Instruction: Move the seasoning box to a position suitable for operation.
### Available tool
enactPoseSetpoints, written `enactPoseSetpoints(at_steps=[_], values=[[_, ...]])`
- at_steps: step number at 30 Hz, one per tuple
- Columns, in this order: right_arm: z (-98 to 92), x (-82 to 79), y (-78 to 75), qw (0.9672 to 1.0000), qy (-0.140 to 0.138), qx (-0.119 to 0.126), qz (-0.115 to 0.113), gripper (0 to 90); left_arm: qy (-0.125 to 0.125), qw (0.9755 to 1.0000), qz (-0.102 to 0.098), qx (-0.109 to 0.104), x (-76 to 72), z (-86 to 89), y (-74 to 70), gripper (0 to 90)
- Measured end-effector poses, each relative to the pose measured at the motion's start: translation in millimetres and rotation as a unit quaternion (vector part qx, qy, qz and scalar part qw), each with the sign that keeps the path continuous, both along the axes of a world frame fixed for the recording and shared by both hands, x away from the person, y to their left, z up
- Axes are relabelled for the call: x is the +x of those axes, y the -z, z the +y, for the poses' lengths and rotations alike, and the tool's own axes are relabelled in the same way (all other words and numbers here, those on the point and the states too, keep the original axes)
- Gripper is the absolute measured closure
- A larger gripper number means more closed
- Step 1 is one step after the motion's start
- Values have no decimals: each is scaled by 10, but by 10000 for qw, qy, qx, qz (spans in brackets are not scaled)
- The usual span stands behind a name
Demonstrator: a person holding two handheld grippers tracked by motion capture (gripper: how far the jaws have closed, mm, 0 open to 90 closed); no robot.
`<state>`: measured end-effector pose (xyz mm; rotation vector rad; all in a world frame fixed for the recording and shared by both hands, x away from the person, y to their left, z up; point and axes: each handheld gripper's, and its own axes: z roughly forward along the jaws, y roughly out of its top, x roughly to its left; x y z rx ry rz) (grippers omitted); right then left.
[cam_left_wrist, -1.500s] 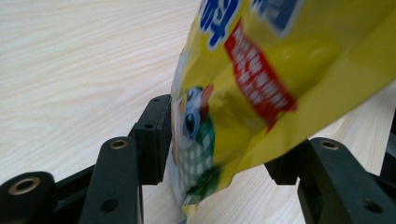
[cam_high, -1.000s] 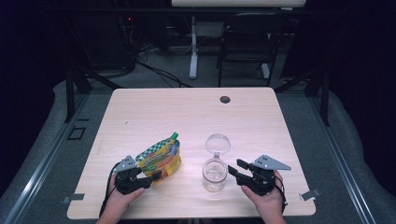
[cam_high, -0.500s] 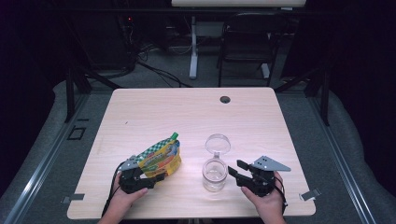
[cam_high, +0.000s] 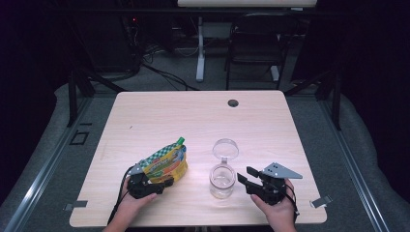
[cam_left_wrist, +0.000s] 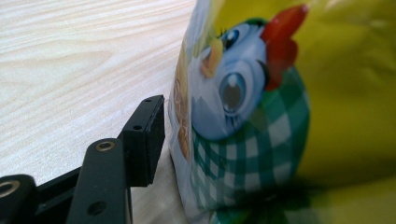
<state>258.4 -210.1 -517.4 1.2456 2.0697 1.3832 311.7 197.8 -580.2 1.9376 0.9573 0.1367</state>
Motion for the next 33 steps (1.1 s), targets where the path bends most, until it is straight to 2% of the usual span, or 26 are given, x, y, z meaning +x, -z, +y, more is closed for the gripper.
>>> enactPoseSetpoints(at_steps=[5, 28, 33], values=[[-4, -11, 6, 10000, 34, 51, 0, 529, -12, 10000, -24, -15, 14, -17, 5, 428], [-28, -40, 12, 10000, 72, -17, 12, 529, -2, 9997, -155, -201, 64, -53, 36, 428], [-40, -47, 11, 9999, 108, 4, 10, 529, 67, 9998, -120, -174, 70, -62, 39, 478]])
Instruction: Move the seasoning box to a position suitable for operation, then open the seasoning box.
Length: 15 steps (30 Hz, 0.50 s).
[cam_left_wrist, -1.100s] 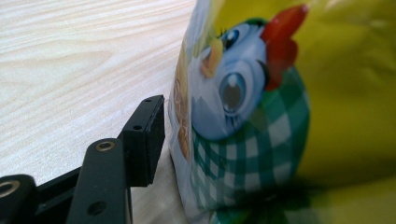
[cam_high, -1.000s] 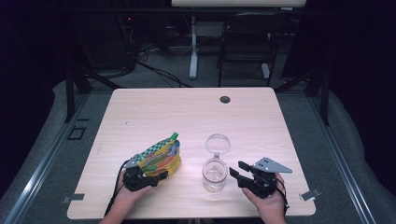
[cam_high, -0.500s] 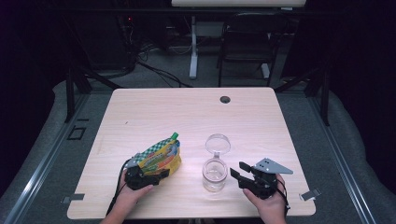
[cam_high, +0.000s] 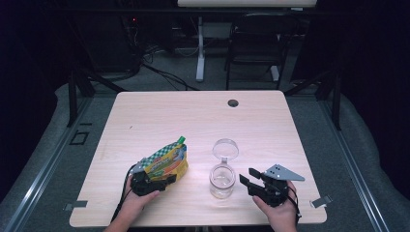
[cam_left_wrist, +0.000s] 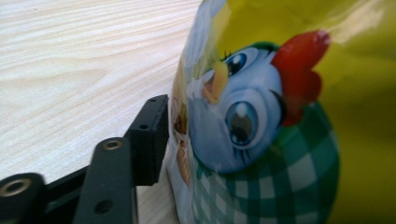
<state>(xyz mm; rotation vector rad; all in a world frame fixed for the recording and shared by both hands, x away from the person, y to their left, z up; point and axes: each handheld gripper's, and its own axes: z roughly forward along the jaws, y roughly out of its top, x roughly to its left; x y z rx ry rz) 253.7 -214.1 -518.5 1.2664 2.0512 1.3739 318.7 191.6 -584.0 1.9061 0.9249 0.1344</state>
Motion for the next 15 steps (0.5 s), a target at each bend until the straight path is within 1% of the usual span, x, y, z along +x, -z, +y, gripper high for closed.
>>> enactPoseSetpoints(at_steps=[2, 5, 7, 12, 15], values=[[-2, -5, 0, 10000, -11, -9, -2, 529, 7, 10000, -35, 13, 4, -7, 1, 515], [-5, -7, 3, 10000, 3, 13, -2, 529, -15, 10000, -33, 35, 4, -10, -1, 536], [-12, -9, -3, 10000, 15, 10, 3, 529, -29, 9999, -65, 70, -2, -16, -5, 559], [-18, -8, 0, 10000, 15, 11, 11, 529, -62, 9998, -101, 151, -11, -24, -18, 573], [-16, -10, -3, 10000, 16, 1, -6, 529, -76, 9998, -98, 157, -16, -26, -23, 582]])
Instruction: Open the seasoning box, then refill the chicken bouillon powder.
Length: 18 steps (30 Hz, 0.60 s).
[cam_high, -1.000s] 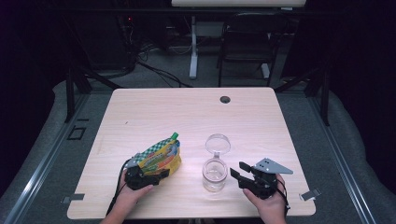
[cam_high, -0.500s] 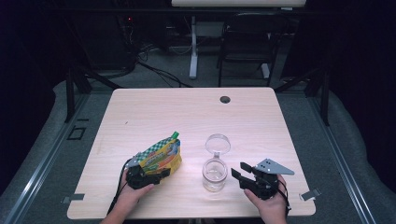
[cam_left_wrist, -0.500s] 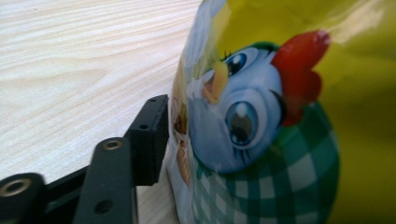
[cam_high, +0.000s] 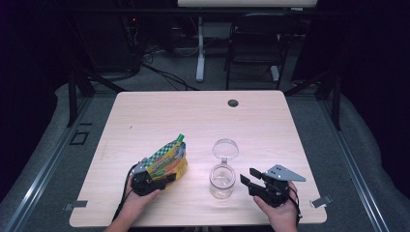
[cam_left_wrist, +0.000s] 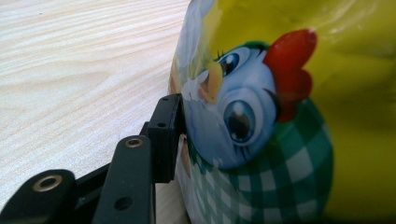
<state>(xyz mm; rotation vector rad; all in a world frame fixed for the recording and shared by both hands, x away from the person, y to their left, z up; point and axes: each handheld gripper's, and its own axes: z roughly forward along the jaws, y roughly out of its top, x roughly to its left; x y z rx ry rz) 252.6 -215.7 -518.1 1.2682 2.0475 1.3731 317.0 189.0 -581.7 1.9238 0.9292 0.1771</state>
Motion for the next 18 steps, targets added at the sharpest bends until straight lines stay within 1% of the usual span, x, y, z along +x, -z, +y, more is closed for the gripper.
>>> enactPoseSetpoints(at_steps=[7, 8, 14, 18], values=[[4, 6, 2, 10000, -19, 13, 5, 529, 17, 10000, 20, -9, 0, 17, -10, 607], [3, 6, 2, 10000, -19, 8, 0, 529, 40, 10000, -5, -5, 2, 18, -9, 608], [-2, 8, 0, 10000, -6, 7, -5, 529, 44, 9999, -61, 79, -8, 3, -17, 613], [2, 12, 2, 10000, -32, 4, -13, 529, 49, 9999, -63, 120, -15, 2, -25, 617]])
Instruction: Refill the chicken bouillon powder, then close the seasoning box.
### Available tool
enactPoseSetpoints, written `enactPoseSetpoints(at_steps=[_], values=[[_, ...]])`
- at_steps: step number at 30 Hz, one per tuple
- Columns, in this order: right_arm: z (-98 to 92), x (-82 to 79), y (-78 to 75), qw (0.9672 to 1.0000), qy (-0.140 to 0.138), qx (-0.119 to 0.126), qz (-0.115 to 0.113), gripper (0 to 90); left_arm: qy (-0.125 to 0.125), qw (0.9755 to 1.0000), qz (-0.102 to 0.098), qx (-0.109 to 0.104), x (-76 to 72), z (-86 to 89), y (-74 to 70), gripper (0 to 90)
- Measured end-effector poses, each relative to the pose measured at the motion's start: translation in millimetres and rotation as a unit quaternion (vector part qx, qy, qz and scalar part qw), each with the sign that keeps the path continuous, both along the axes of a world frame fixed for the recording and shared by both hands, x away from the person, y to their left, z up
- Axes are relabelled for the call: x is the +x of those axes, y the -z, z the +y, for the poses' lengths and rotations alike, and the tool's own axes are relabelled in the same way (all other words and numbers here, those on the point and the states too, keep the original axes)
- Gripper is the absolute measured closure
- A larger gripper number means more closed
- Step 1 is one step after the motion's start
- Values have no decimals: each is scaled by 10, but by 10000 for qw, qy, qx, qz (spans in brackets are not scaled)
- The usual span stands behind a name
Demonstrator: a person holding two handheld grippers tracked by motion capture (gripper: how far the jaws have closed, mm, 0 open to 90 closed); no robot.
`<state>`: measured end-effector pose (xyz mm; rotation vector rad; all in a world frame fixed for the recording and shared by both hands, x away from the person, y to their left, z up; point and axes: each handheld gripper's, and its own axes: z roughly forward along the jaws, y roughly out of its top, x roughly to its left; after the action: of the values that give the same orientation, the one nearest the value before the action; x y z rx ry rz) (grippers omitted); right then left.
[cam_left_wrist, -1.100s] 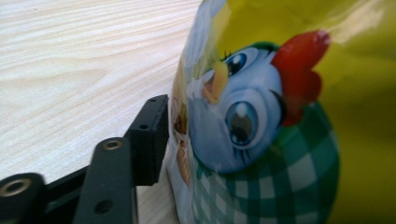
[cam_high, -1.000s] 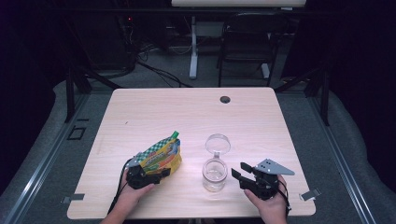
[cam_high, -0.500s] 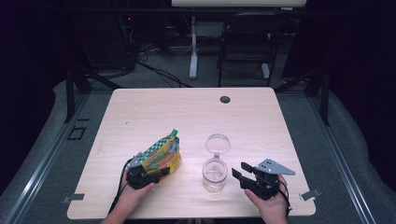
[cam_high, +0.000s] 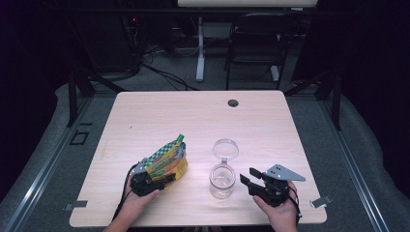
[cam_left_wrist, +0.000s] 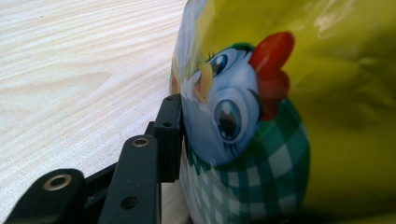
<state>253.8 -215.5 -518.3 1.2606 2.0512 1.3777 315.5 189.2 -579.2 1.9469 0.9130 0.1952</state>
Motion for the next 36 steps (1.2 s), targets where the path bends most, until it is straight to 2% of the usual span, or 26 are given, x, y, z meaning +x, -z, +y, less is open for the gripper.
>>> enactPoseSetpoints(at_steps=[15, 21, 30, 36], values=[[-6, 5, 6, 10000, 22, -8, -8, 530, 100, 9999, -41, 71, -19, -18, -28, 623], [2, 5, 6, 10000, 9, -34, -1, 530, 61, 10000, -64, -20, -28, 0, -61, 624], [5, 7, -1, 10000, 9, -4, -56, 530, 10, 9996, -194, -206, -58, 46, -148, 626], [13, -4, -6, 10000, -10, -16, -67, 530, -38, 9991, -375, -196, -103, 69, -258, 626]])
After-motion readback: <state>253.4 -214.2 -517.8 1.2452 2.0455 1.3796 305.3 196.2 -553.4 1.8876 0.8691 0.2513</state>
